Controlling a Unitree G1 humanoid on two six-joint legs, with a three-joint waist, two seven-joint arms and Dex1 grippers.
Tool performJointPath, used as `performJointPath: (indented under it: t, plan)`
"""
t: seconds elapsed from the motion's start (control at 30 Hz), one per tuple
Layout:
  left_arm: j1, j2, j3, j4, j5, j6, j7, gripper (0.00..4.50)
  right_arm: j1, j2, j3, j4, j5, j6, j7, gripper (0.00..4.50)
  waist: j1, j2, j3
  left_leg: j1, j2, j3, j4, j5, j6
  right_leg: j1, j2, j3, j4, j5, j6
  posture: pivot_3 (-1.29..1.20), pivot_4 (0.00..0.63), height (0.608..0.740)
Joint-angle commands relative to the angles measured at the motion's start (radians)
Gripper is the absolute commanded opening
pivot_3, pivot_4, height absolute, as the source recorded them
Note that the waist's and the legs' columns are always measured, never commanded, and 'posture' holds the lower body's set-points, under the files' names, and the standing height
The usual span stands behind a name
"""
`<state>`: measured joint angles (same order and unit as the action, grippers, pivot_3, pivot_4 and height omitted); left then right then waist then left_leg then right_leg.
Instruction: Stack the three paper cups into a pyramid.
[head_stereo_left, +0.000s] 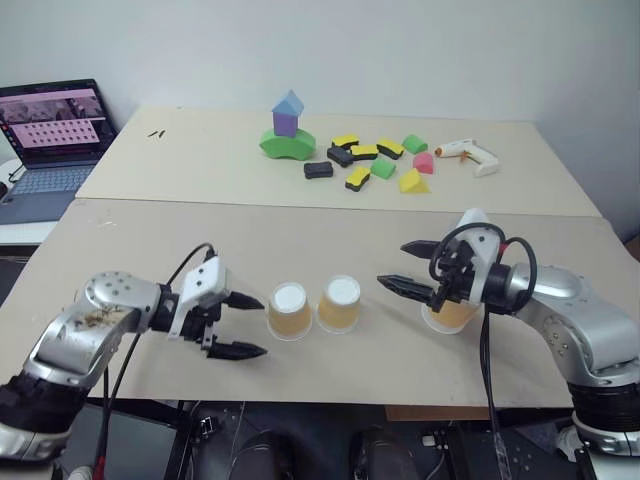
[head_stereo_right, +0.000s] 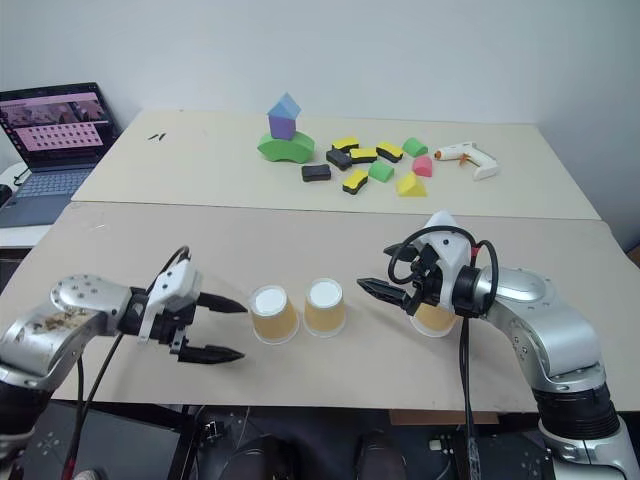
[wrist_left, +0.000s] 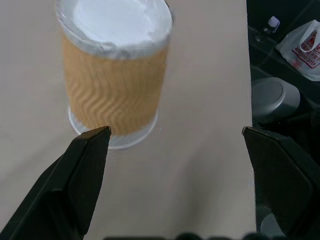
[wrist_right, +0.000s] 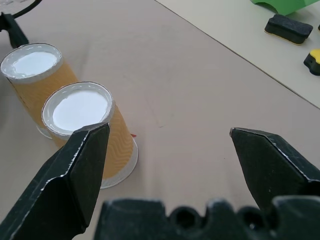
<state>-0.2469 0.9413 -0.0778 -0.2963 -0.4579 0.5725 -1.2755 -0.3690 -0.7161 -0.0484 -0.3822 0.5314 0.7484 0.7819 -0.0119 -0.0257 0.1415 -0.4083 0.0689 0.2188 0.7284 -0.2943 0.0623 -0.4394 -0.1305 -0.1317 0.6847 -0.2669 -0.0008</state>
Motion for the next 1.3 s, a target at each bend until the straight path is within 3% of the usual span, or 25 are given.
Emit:
performJointPath:
  t: [0.03,0.07,0.17,0.23,1.0,1.3]
  plan:
    - [0.013,0.027,0.030,-0.056,-0.009,-0.005,0.003,3.90,-0.014,-0.006,-0.016,-0.011,-0.003,-0.026,0.002,4.50,0.003,0.000,0.000,0.000,0.000,0.000,0.000,0.000,0.000,0.000,0.000,0.000,0.000,0.000,0.000,0.00,0.150,0.703]
    - [0.015,0.030,0.032,-0.061,-0.013,-0.004,0.001,3.37,-0.017,-0.005,-0.014,-0.008,-0.004,-0.027,0.003,4.50,0.002,0.000,0.000,0.000,0.000,0.000,0.000,0.000,0.000,0.000,0.000,0.000,0.000,0.000,0.000,0.00,0.150,0.703]
    - [0.014,0.045,0.024,-0.066,-0.006,-0.007,-0.007,2.41,-0.025,-0.005,-0.011,0.000,-0.006,-0.029,0.007,4.50,0.000,0.000,0.000,0.000,0.000,0.000,0.000,0.000,0.000,0.000,0.000,0.000,0.000,0.000,0.000,0.00,0.150,0.703]
    - [0.011,0.052,0.017,-0.067,0.000,-0.013,-0.011,1.52,-0.026,-0.005,-0.011,0.002,-0.006,-0.030,0.007,4.50,0.000,0.000,0.000,0.000,0.000,0.000,0.000,0.000,0.000,0.000,0.000,0.000,0.000,0.000,0.000,0.00,0.150,0.703]
    - [-0.201,-0.090,-0.143,0.112,0.136,-0.117,-0.017,1.52,0.005,-0.013,-0.045,-0.032,0.003,-0.015,-0.022,4.50,0.000,0.000,0.000,0.000,-0.001,0.001,0.000,0.000,0.000,0.000,0.000,0.000,0.000,0.000,0.000,0.00,0.150,0.703]
    - [-0.170,-0.034,-0.084,0.080,0.104,-0.102,-0.065,1.52,0.010,-0.022,-0.055,-0.043,0.019,-0.007,-0.020,4.50,-0.001,0.000,0.000,0.000,0.000,0.000,0.000,0.000,0.000,0.000,0.000,0.000,0.000,0.000,0.000,0.00,0.150,0.703]
